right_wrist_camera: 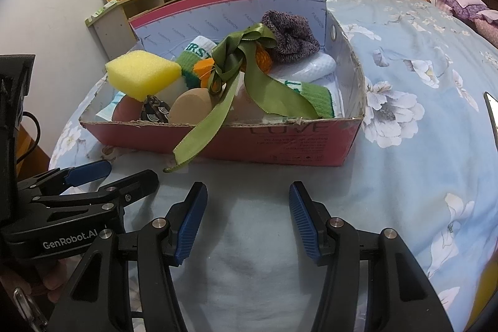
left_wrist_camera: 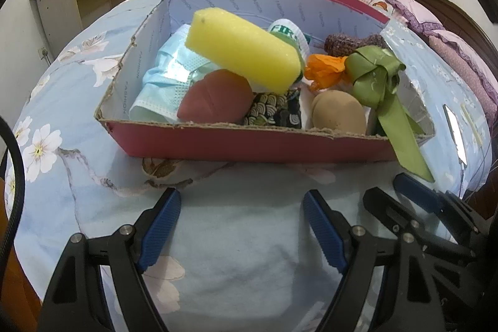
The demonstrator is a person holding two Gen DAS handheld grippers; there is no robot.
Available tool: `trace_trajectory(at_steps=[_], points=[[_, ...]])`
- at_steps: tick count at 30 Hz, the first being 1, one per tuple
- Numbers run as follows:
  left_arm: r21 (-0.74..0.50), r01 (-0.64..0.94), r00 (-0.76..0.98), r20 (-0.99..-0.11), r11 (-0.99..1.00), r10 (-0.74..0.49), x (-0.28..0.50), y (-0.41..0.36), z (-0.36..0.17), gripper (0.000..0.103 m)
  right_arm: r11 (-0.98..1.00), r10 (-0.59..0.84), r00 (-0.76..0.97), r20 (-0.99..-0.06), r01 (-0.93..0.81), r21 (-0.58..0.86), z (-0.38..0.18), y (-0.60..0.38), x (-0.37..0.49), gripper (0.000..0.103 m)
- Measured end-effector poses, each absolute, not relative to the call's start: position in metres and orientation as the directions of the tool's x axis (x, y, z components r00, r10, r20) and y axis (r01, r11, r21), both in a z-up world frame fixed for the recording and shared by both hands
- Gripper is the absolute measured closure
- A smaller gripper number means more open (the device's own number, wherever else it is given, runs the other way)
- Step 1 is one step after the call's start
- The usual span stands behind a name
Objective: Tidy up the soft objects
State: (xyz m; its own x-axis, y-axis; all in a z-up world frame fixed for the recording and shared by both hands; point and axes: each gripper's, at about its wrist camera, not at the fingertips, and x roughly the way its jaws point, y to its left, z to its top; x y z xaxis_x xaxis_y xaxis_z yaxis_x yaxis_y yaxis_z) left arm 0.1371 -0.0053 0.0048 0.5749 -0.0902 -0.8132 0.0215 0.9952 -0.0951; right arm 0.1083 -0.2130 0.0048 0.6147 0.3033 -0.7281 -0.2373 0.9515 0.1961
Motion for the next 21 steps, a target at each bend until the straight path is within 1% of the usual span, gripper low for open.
trace_trajectory(at_steps=[21], points=[[-0.096,0.021,0.572,-0.815,0.995,-0.091,0.1370,-0.0048,0.0040,0.018,0.952,0.303,0.613,-0.730,-0.237,0.196,0.0052,-0.2115,0.1099,0.047]])
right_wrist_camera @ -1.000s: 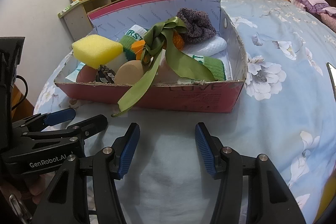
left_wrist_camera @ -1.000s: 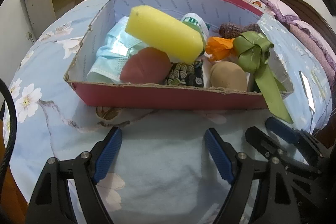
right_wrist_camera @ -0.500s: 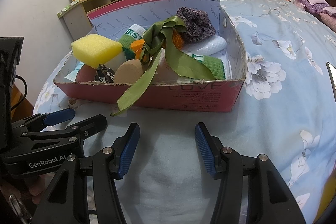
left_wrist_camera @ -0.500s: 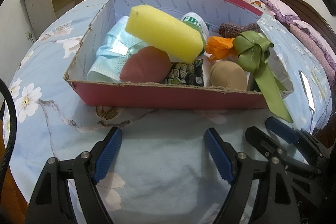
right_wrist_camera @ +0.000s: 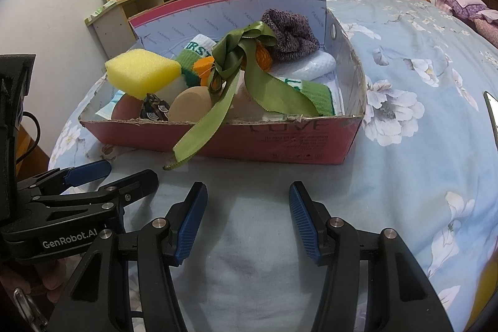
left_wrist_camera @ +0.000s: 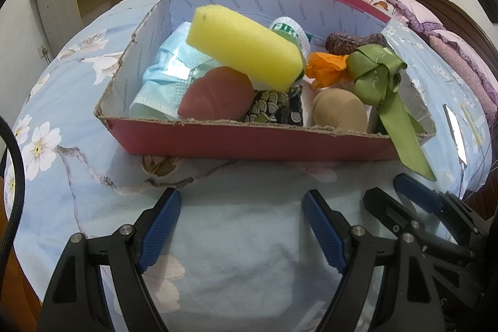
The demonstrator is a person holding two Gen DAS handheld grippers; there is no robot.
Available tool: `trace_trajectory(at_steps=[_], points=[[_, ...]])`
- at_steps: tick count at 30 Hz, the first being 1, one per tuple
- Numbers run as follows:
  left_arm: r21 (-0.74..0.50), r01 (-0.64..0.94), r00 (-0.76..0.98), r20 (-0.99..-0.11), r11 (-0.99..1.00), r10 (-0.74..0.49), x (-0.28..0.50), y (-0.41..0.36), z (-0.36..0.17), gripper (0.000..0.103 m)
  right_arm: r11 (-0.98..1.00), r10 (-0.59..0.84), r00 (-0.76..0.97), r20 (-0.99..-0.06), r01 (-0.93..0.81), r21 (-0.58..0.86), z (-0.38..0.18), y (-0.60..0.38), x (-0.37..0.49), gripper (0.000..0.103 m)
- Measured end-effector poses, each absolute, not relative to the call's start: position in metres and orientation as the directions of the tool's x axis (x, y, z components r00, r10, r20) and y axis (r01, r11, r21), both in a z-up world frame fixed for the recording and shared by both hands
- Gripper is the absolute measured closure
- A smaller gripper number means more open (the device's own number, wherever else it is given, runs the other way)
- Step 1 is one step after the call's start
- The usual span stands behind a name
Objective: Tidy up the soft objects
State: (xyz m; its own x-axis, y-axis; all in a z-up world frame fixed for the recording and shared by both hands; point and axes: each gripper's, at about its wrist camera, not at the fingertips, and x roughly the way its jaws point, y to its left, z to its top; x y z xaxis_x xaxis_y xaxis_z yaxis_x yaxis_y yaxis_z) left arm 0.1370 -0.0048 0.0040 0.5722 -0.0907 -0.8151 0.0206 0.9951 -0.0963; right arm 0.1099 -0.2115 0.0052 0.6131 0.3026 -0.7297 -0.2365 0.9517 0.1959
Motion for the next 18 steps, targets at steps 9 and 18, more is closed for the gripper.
trace_trajectory(at_steps=[9,18], points=[[-0.096,0.020,0.571,-0.816,0.995,-0.090,0.1373,-0.0043,0.0030,0.018,0.952,0.301,0.612,-0.731,-0.236,0.195,0.0049,-0.2122,0.1088,0.047],[-0.094,0.020,0.570,-0.817,0.995,-0.089,0.1363,-0.0053,0.0007,0.019,0.954,0.295,0.611,-0.734,-0.234,0.188,0.0022,-0.2103,0.1072,0.047]])
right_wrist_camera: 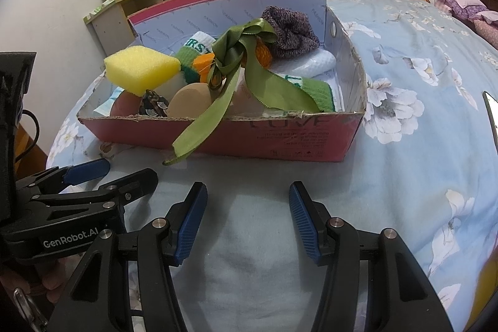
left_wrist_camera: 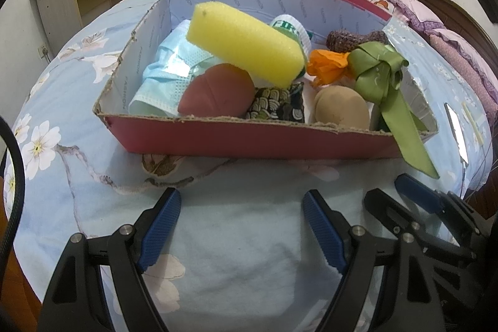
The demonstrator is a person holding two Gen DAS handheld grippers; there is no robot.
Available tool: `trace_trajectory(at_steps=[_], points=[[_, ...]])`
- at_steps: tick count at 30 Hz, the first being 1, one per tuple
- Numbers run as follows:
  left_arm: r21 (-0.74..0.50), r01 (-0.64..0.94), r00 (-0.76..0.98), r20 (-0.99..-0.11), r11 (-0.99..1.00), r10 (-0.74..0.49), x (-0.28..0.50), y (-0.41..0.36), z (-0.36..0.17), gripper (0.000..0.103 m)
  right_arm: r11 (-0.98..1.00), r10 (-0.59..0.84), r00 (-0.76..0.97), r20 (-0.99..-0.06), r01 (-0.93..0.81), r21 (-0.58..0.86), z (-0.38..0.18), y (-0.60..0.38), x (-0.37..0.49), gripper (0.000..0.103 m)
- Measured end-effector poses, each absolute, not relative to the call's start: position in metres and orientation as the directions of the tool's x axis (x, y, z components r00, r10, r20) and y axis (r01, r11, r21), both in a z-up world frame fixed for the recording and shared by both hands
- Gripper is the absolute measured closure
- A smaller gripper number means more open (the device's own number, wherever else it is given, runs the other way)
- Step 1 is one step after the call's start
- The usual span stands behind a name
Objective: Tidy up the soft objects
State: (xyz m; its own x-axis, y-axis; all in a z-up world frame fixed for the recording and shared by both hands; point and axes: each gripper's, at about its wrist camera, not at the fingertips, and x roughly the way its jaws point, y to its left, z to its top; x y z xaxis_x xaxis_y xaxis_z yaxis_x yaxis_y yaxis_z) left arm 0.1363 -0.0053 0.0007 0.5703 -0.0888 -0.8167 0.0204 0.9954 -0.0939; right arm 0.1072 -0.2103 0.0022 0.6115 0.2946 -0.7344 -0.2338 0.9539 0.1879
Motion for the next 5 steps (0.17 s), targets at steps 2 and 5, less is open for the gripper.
trace_trajectory(at_steps=[2,5], points=[[-0.092,0.020,0.570,-0.817,0.996,-0.087,0.1362,-0.0065,0.0020,0.019,0.954,0.295,0.612,-0.734,-0.233,0.189,0.0022,-0.2109,0.1058,0.047],[-0.094,0.020,0.572,-0.816,0.995,-0.089,0.1341,-0.0072,0.0032,0.019,0.954,0.296,0.612,-0.733,-0.231,0.192,0.0033,-0.2110,0.1055,0.047]])
